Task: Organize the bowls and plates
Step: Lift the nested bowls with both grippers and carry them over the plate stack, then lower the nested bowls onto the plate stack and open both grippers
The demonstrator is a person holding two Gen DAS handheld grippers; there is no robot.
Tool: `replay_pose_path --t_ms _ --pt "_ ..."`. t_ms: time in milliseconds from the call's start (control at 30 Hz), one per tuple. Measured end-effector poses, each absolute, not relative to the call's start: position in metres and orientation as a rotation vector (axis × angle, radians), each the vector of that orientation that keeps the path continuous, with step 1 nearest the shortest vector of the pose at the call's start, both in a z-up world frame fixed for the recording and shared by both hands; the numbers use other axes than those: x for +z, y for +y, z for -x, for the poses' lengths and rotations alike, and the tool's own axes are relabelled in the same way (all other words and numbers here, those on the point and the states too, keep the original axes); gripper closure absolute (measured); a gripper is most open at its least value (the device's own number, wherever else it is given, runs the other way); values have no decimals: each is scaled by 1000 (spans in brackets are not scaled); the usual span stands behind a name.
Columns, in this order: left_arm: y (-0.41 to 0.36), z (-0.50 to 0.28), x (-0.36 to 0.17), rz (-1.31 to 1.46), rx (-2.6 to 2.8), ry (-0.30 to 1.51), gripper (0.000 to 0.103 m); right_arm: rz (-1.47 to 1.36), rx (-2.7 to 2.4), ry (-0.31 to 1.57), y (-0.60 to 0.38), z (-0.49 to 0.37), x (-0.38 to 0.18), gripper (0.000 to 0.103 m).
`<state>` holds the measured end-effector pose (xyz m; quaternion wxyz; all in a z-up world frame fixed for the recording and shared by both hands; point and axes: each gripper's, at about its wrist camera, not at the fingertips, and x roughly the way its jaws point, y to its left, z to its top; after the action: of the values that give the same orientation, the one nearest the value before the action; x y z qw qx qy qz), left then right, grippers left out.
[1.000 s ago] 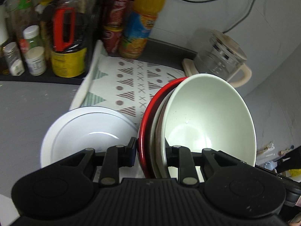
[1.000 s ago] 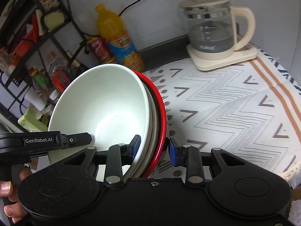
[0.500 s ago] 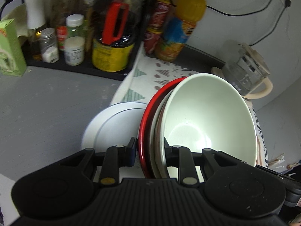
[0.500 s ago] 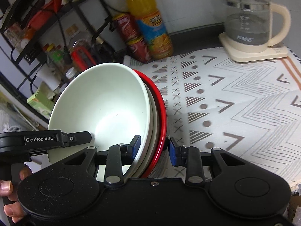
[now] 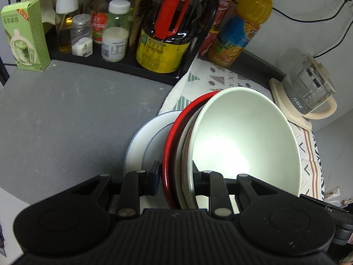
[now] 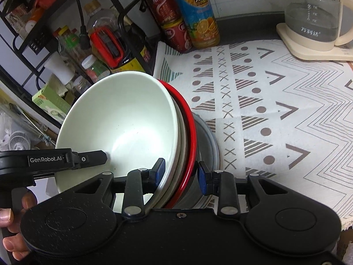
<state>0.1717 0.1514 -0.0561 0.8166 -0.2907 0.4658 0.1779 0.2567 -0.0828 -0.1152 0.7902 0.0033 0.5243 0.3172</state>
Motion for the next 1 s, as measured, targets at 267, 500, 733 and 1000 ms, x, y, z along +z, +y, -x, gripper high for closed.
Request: replay_pose_path --t_ms 267,500,733,1000 --pt "154 -177 -69 617 378 1035 79 4 668 1179 -80 -260 -126 72" --pt "155 -180 -78 625 385 1065 79 19 667 1210 -79 -262 -132 72" --pt "155 -182 -84 648 386 1066 79 14 676 1213 -80 -265 -132 68" --pt "157 -183 -82 652 410 1061 79 21 701 1194 -79 -265 -129 64"
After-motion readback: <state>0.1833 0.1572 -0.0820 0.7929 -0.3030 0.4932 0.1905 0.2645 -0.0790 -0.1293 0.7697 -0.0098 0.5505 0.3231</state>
